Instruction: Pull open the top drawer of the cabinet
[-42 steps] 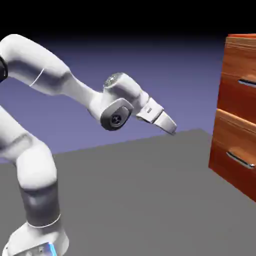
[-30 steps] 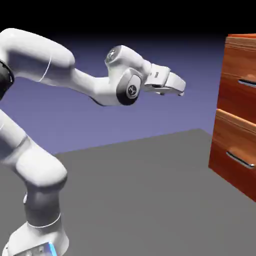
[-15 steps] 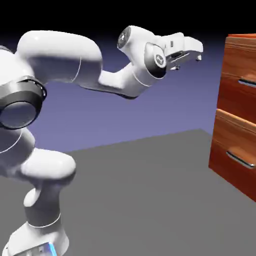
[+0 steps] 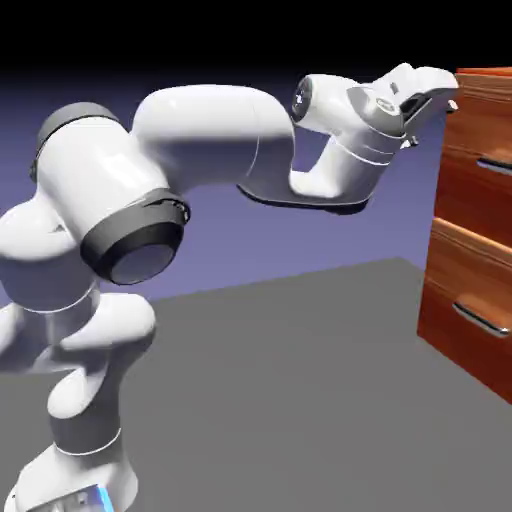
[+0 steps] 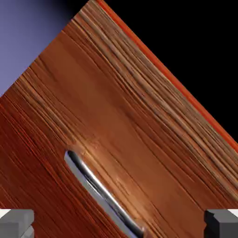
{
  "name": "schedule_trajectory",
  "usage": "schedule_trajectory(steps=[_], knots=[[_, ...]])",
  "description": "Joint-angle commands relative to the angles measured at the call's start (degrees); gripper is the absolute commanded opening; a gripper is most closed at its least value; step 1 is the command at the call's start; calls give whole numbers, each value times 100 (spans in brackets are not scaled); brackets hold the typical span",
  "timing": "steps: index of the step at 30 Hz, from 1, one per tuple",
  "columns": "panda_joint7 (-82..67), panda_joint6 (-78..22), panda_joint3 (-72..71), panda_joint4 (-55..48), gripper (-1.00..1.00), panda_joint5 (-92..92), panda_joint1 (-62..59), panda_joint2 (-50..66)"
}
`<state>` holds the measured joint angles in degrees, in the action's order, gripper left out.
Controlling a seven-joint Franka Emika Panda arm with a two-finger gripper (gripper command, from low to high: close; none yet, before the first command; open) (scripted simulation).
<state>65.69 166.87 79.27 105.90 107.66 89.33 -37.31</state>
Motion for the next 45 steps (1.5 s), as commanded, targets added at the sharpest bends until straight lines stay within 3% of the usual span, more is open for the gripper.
schedule_trajectory(steps=[1, 19, 30, 31, 45], knots=[[54, -17, 184, -128, 0, 250, 205, -11], [1022, -314, 3486, -2423, 0, 4735, 3898, -205], [-243, 136, 4209, -4171, 0, 4018, 5153, -1131], [-243, 136, 4209, -4171, -100, 4018, 5153, -1131], [1427, -587, 2775, -1475, -100, 5030, 2980, 173]])
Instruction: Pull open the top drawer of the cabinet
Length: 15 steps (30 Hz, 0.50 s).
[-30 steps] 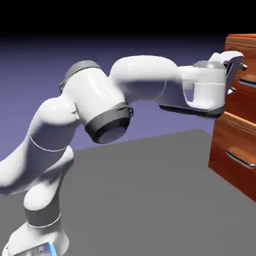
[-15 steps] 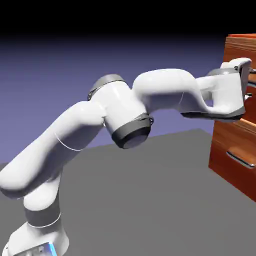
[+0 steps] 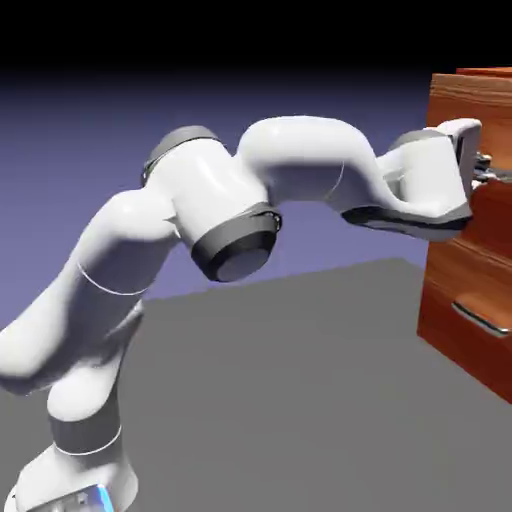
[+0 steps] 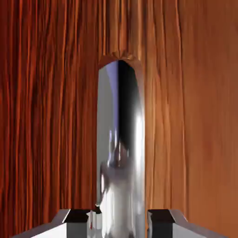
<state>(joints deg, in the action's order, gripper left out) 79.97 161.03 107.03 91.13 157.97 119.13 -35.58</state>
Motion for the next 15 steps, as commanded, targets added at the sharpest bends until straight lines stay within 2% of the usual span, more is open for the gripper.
schedule_trajectory(steps=[1, 15], knots=[[118, -42, -151, 195, -100, 50, -207, 101], [914, -384, -2598, 2157, -100, 331, -3114, 690]])
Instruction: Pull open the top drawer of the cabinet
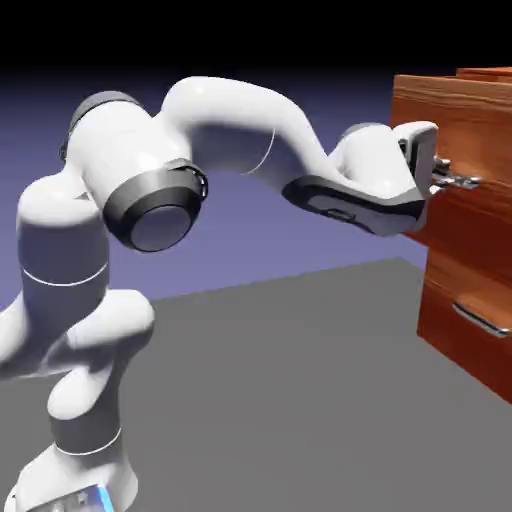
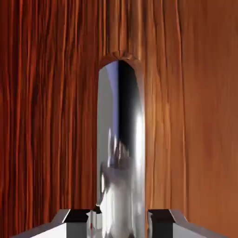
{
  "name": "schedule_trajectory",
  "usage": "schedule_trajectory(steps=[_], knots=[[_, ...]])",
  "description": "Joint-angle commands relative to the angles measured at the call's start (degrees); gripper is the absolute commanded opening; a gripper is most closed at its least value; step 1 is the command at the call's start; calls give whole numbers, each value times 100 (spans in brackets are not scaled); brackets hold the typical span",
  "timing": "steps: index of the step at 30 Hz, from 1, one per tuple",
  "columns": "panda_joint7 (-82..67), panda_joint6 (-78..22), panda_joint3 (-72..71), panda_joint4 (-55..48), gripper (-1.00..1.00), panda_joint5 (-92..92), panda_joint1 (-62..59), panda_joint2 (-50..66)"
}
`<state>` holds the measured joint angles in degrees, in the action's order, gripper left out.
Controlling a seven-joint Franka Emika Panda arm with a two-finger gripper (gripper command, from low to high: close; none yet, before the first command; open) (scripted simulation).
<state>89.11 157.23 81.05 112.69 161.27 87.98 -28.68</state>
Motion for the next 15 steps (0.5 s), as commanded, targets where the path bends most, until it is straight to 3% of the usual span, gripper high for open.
schedule_trajectory(steps=[1, 12, 13, 15], knots=[[-45, -35, -198, 133, -100, -22, -207, -46], [-349, -229, -2171, 1549, -100, -249, -2370, -637], [-349, -229, -2172, 1549, 100, -249, -2370, -637], [-429, -237, -2351, 1724, 100, -308, -2577, -768]])
